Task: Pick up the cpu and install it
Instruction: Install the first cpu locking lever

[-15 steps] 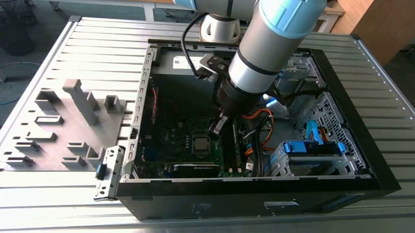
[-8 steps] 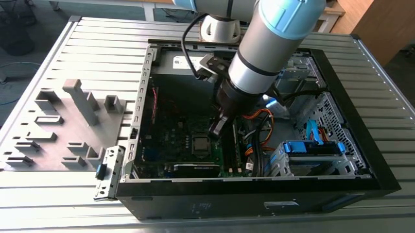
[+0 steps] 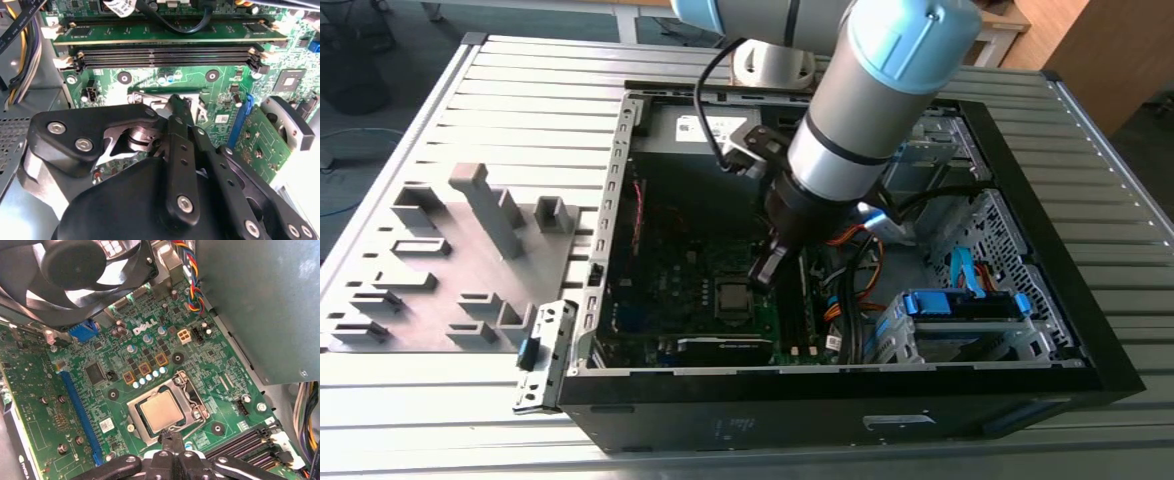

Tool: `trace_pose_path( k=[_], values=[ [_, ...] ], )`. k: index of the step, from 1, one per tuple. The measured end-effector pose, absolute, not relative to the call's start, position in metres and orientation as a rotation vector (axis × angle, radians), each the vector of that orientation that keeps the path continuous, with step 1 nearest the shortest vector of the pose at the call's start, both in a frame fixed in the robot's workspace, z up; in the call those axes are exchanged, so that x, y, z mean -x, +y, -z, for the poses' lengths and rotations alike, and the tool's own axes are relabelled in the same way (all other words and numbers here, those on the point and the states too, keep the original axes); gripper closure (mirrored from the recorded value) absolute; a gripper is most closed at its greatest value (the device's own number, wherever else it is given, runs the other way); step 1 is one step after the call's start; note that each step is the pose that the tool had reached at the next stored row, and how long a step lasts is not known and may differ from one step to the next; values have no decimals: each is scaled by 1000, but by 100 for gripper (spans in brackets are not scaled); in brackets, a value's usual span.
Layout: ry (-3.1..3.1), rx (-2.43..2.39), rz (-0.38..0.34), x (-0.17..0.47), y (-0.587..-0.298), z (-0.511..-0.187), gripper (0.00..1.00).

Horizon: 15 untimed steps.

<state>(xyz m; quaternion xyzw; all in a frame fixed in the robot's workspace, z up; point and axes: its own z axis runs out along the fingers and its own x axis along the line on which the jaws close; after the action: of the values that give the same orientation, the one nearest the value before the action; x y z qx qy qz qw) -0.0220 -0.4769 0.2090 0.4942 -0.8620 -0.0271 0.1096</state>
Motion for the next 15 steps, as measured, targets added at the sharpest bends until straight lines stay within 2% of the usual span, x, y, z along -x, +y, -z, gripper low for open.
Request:
trace_pose_path(
  k=[15],
  values=[
    [-2532,-1451,72,26,-482,-205,89]
  ],
)
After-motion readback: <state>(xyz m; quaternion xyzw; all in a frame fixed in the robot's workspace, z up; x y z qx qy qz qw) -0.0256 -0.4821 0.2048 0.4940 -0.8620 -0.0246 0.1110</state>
